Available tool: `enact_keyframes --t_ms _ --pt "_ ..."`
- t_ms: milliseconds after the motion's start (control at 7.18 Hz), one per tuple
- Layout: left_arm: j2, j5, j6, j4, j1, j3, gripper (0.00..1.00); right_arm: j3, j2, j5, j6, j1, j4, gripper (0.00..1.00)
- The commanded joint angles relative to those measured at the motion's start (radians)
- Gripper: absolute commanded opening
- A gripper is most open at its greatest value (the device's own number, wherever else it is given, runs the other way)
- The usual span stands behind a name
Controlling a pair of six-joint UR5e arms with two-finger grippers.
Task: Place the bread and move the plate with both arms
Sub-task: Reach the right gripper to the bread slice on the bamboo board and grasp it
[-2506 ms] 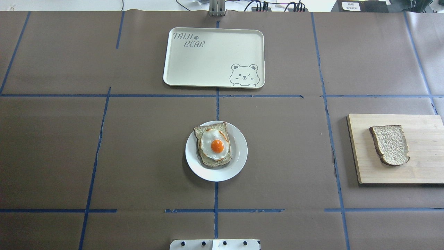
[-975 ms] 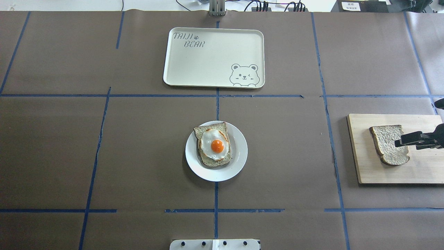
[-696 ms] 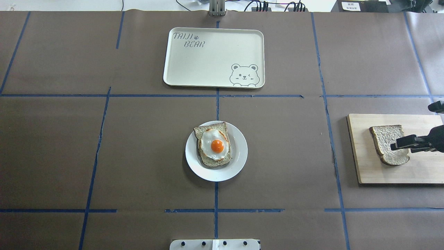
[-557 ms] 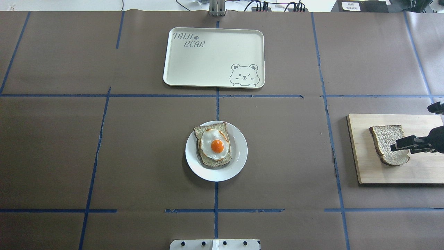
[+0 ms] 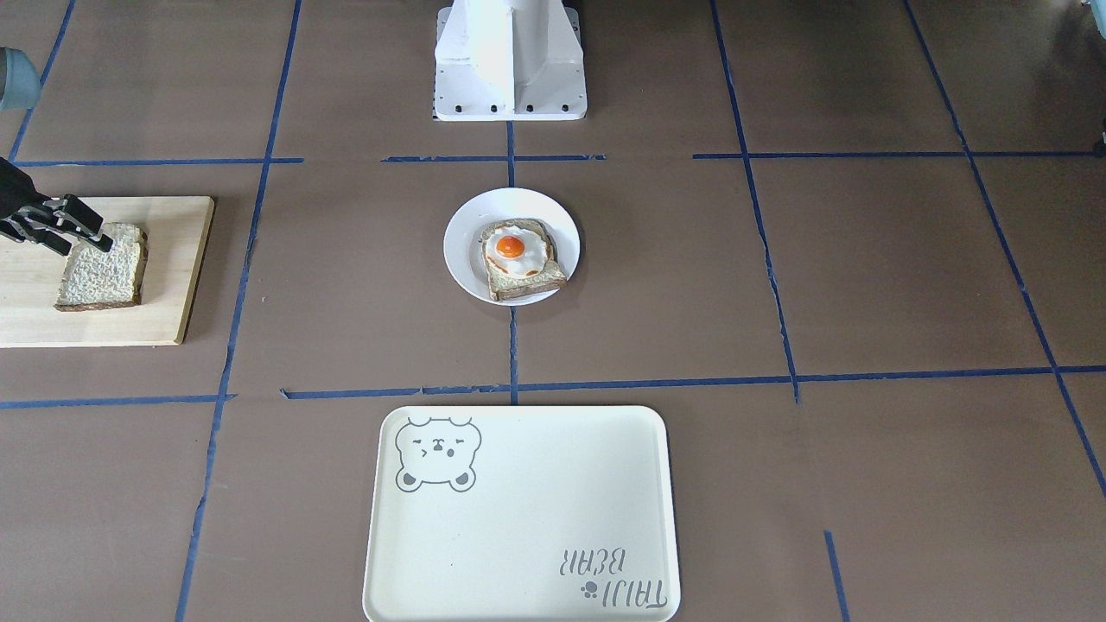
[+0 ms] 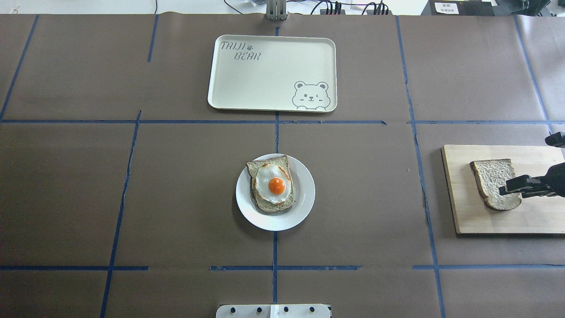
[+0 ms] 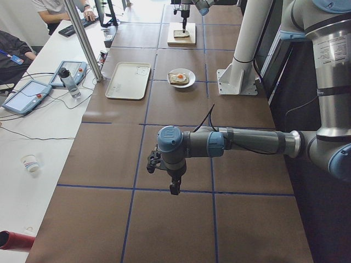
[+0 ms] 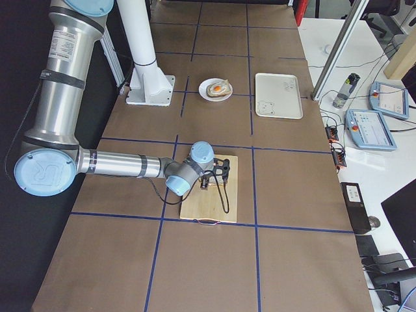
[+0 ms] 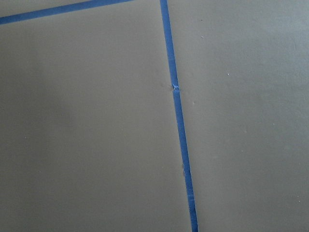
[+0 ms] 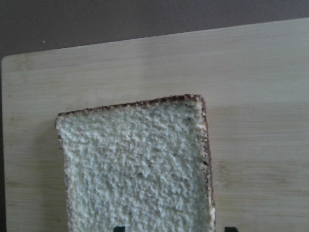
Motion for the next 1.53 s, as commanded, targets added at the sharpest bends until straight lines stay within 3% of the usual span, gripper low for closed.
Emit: enact_keyframes --t_ms 0,139,278,975,1392 --pt "0.0 0.0 0.0 0.001 0.0 0.0 1.0 0.0 0.0 0.0 0.01 -0.001 0.0 0.46" --pt "0.0 0.0 0.0 0.001 0.0 0.0 1.0 0.0 -0.003 0.0 0.011 -0.001 0.002 0.2" --pt "0.0 0.0 0.0 -0.001 0.0 0.0 1.0 0.0 -0.005 0.0 0.009 -0.001 0.002 0.03" --pt "0.0 0.0 0.0 -0.001 0.0 0.0 1.0 0.009 -0.003 0.009 0.009 0.002 0.012 0.0" --pt "0.0 0.0 0.0 -0.001 0.002 0.0 1.0 0.072 -0.011 0.028 0.011 0.007 0.014 0.0"
